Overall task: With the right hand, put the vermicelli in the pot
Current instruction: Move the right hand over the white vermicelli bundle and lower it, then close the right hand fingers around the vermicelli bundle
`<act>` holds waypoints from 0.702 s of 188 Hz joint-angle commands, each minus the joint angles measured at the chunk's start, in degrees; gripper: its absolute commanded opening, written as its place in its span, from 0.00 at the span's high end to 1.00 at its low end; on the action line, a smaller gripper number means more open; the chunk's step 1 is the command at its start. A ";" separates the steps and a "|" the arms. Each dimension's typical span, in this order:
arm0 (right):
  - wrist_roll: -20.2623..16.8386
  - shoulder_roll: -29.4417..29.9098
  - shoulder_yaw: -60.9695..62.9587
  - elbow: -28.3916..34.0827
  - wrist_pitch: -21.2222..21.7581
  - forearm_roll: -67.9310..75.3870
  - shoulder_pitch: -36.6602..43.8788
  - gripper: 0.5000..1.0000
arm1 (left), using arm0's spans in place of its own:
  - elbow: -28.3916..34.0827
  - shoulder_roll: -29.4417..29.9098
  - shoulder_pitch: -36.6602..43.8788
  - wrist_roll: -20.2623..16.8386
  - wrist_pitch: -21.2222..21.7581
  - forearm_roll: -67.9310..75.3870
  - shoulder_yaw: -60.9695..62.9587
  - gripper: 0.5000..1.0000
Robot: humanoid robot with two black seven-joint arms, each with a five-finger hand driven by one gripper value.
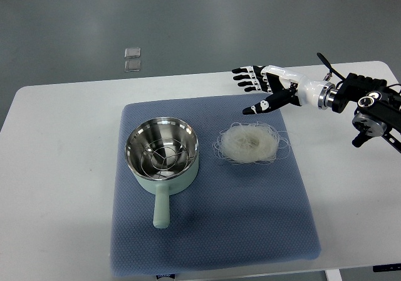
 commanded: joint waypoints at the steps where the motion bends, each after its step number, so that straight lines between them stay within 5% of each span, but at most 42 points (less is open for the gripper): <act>1: 3.19 -1.51 0.01 1.53 1.94 -4.56 -1.12 0.14 | 0.00 0.00 0.01 0.00 -0.01 0.00 0.07 0.00; 100: 4.60 -1.60 -0.08 3.73 -2.19 -29.61 -2.00 0.14 | 0.00 0.00 0.01 0.00 -0.01 0.00 0.07 0.00; 132: 4.51 -1.95 -4.73 3.73 -8.16 -33.75 -1.56 0.14 | 0.00 0.00 0.01 0.09 -0.01 0.00 0.07 0.00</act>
